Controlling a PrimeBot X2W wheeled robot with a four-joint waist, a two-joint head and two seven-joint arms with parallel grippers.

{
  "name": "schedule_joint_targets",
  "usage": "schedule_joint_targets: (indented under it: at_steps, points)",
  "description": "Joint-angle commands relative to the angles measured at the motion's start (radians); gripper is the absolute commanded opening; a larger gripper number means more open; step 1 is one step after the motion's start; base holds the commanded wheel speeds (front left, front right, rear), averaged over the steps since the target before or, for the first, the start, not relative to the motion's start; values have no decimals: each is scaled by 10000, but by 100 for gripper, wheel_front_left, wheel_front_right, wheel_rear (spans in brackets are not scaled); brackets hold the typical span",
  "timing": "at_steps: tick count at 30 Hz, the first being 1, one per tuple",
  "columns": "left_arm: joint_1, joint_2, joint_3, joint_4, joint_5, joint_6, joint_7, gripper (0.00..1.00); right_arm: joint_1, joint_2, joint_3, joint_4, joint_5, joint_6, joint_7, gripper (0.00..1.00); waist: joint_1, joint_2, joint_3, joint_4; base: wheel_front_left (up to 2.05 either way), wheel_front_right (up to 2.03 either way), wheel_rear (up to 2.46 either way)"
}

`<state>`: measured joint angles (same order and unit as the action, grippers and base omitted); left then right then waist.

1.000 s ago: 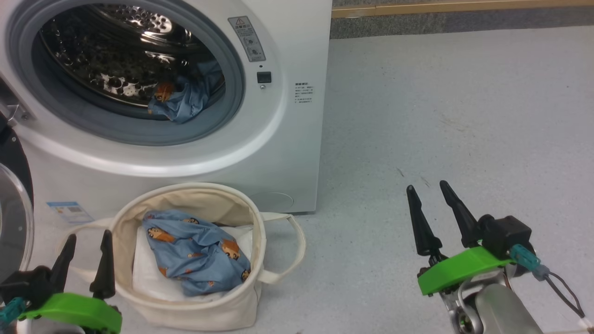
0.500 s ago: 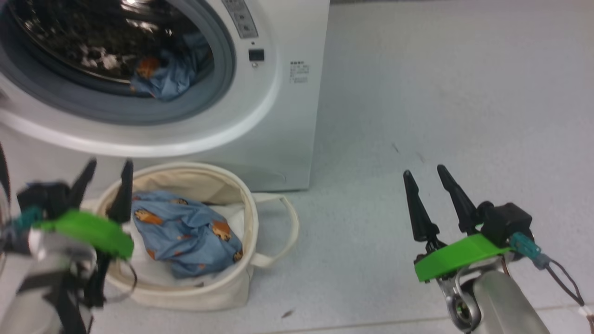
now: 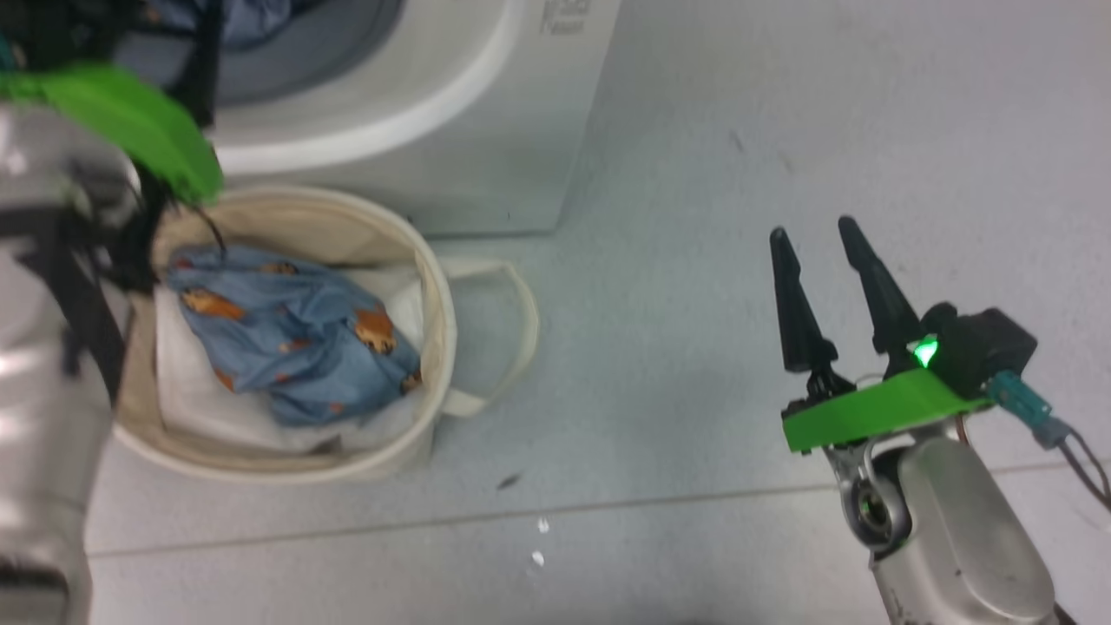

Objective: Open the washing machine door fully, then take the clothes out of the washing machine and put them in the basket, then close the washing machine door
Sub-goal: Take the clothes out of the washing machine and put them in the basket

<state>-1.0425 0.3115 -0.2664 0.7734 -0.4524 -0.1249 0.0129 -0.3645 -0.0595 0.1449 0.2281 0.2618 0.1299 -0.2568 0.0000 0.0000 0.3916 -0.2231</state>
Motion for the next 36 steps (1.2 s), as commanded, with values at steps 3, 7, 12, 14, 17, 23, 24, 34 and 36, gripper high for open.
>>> schedule_joint_targets:
  at_steps: [3,7,12,14,17,23,24,34,36]
  points:
    - [-1667,488,-23,811,-18,-56,259,100,-443,91,193,-537,118,8,-49,100,0,0,1252,-154,0,0,0]
    - [-3037,520,-533,1924,-84,-56,937,100,-668,92,88,-750,175,8,-49,100,0,0,2024,-327,0,0,0]
    - [-4806,530,-1148,3078,-69,-56,1434,100,-730,92,-121,-927,268,8,-49,100,0,0,2976,-445,0,0,0]
    - [-5340,549,-1215,3406,-58,-57,1422,100,-733,92,-141,-941,254,8,-49,100,0,0,3203,-493,0,0,0]
    - [-6043,574,-1241,3900,-30,-40,1403,100,-755,92,-120,-987,277,8,-49,100,0,0,3471,-565,0,0,0]
    - [-7011,410,-1435,4568,102,75,1435,100,-752,93,-147,-1102,274,8,-49,100,0,0,3898,-543,0,0,0]
    - [-7121,389,-1481,4652,138,131,1502,100,-757,93,-154,-1115,254,8,-49,100,0,0,3970,-529,0,0,0]
    - [-7301,159,-1666,5063,100,392,2560,100,-799,93,-250,-1214,150,8,-49,100,0,0,4278,-350,0,0,0]
    - [-7261,90,-1678,5086,38,338,2669,100,-814,93,-254,-1218,143,8,-49,100,0,0,4281,-324,0,0,0]
